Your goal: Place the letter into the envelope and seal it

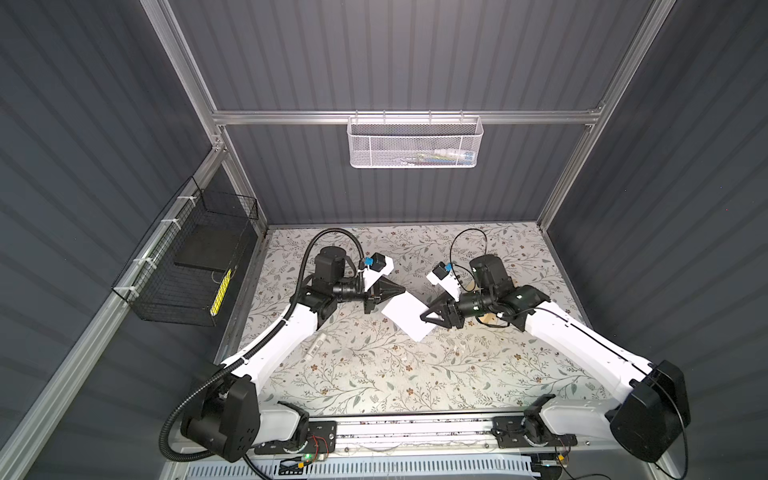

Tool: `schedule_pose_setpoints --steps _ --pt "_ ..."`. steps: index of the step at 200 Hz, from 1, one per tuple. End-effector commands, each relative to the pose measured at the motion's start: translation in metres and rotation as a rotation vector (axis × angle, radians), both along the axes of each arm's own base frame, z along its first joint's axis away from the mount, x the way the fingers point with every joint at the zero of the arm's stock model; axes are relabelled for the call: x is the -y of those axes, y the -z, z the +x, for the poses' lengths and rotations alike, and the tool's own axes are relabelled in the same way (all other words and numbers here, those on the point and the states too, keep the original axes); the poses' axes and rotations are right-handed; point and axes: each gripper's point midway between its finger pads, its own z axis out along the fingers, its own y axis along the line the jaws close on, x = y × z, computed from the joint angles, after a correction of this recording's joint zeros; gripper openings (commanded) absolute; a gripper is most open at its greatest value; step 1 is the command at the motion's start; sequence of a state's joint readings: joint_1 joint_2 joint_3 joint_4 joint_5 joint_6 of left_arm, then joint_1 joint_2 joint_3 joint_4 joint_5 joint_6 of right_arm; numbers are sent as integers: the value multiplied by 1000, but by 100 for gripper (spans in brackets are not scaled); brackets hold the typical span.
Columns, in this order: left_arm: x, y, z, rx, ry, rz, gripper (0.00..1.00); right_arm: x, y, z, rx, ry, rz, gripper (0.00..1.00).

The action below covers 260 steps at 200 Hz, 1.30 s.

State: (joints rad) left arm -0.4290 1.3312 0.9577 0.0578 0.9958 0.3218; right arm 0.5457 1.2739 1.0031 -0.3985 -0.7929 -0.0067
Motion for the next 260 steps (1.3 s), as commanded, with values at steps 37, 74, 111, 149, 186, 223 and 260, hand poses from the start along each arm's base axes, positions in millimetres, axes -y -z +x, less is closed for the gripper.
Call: schedule_pose_setpoints --steps 37,74,111,149,186,223,260 --pt "-10 -3 -2 12 -5 -5 0 5 6 -4 -23 8 -16 6" --pt "-14 -4 3 11 -10 -13 0 11 3 -6 -19 36 -34 37" --pt "-15 -4 6 2 -6 -20 0 14 7 -11 -9 33 -25 0" --pt "-16 -5 5 3 -6 -25 0 20 11 -9 -3 72 -34 28" --pt "-17 -6 8 4 -13 -31 0 20 15 -7 2 76 -39 0" --pt "-17 -8 13 2 -28 -43 0 25 16 8 14 171 -50 42" --pt "-18 -13 31 -1 -120 -73 0 40 -3 36 -9 403 -23 59"
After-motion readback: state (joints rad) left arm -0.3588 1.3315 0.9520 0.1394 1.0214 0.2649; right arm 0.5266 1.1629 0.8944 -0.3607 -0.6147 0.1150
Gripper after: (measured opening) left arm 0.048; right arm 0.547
